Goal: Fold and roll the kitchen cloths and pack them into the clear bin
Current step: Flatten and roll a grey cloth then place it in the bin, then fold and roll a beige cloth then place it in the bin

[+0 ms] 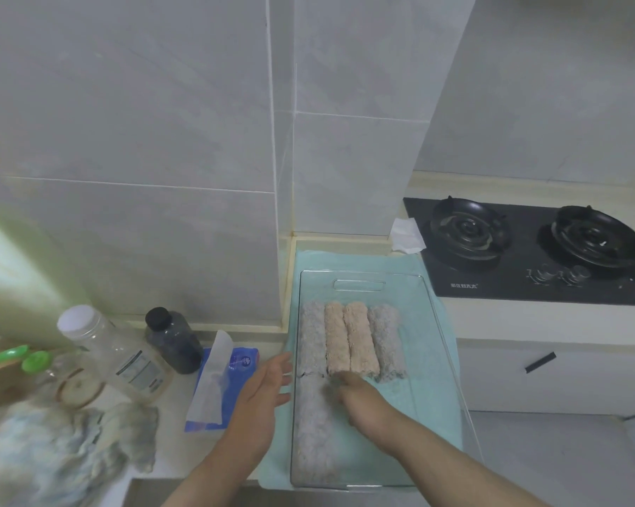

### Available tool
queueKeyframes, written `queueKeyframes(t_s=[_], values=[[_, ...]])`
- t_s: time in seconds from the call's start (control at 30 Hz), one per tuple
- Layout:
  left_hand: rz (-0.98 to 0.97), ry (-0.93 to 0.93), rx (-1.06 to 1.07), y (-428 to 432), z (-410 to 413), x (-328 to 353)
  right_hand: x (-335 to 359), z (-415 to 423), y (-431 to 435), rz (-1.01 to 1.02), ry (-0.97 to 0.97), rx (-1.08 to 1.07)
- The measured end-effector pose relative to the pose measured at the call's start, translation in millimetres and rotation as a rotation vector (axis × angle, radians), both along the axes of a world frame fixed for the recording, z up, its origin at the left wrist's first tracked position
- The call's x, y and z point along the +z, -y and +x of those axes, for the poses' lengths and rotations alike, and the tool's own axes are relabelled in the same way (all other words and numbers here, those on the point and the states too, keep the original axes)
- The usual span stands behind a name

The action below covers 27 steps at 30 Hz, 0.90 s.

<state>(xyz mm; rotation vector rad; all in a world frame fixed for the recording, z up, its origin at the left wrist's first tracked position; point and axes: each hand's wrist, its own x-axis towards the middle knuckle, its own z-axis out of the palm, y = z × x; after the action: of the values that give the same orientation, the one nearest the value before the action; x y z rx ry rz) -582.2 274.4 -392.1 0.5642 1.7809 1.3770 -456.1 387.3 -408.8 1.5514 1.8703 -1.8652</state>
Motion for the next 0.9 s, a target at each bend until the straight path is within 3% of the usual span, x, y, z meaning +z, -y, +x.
queueKeyframes(t_s=[0.37,0.5,0.7,0.9], values=[[0.139,-0.034,0.186,7.9,3.5,33.0,55.8,25.6,-16.1,0.403,-0.243,0.189],[0.095,0.060,0.426,15.4,10.4,59.0,67.0,46.0,-31.6,0.493,-0.331,0.270],[0.289,-0.225,0.698,79.6,80.0,77.2,78.8,77.5,-38.2,0.531,-0.482,0.501],[0.166,-0.396,0.932,176.2,179.9,78.3,96.4,99.1,1.8,0.444,-0.594,0.749]])
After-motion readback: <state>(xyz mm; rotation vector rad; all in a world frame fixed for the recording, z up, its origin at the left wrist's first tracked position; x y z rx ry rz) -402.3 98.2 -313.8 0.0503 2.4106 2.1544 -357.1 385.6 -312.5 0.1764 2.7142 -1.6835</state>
